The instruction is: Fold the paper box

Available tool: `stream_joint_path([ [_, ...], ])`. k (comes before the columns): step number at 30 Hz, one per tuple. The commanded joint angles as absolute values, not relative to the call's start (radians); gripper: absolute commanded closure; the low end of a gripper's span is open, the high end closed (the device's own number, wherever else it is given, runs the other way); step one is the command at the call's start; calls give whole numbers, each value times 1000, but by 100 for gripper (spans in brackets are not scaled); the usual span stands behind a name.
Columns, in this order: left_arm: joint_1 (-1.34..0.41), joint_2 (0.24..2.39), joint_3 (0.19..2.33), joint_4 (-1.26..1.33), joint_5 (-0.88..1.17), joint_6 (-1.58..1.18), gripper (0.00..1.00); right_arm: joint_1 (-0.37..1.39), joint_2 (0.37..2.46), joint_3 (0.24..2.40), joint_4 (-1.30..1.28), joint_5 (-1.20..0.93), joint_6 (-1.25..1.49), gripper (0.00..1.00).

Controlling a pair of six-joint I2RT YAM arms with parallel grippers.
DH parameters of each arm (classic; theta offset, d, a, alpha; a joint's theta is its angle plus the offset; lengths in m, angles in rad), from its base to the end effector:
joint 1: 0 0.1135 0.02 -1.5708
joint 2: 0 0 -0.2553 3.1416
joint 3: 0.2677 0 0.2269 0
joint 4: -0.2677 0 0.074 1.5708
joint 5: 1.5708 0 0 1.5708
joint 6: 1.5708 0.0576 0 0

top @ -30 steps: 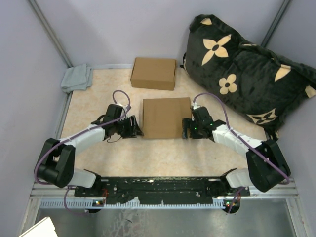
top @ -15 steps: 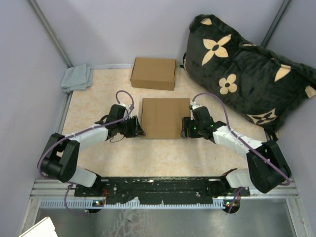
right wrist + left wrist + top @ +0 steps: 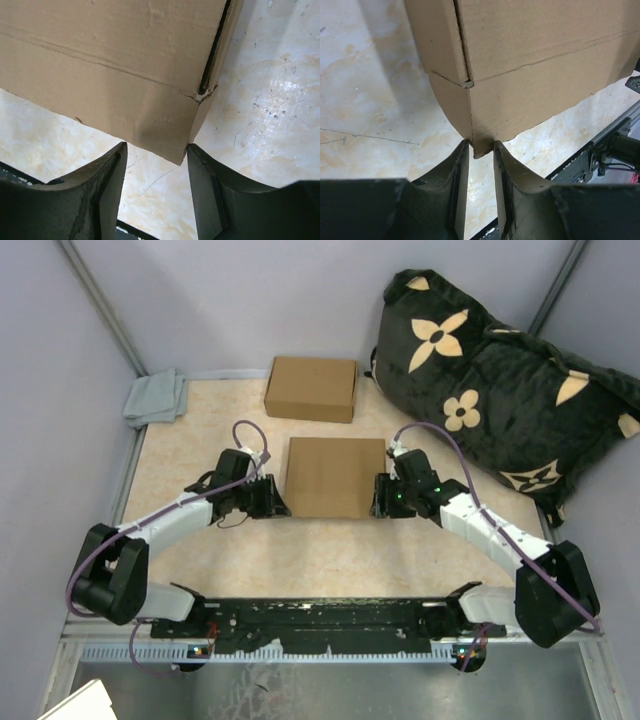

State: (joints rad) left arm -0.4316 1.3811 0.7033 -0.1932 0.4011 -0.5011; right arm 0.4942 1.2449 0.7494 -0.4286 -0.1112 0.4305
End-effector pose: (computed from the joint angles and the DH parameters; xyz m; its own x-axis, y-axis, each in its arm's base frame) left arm 0.2283 -0.1299 0.1766 -0.9041 -0.0705 -0.4214 0.2043 0.7949 -0.5714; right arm 0.2068 0.1187 0.1994 -0.8598 0.0079 -0.5106 -0.1887 0.9242 0.3319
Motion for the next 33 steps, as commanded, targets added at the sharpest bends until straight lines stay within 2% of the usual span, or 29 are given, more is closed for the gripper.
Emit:
stream_joint_path([
  [1, -436, 1350, 743, -201, 464, -517, 69, 491, 1186, 825, -461, -166, 456, 48],
  [11, -436, 1337, 752, -209, 478, -524, 70, 489, 1201, 830, -460, -165, 465, 48],
  [23, -436, 1428, 739, -147, 471, -524, 69, 489, 1275, 784, -391, -105, 451, 48],
  [33, -437, 1476, 746, -134, 394, -512, 67, 489, 1323, 774, -342, -24, 440, 48],
])
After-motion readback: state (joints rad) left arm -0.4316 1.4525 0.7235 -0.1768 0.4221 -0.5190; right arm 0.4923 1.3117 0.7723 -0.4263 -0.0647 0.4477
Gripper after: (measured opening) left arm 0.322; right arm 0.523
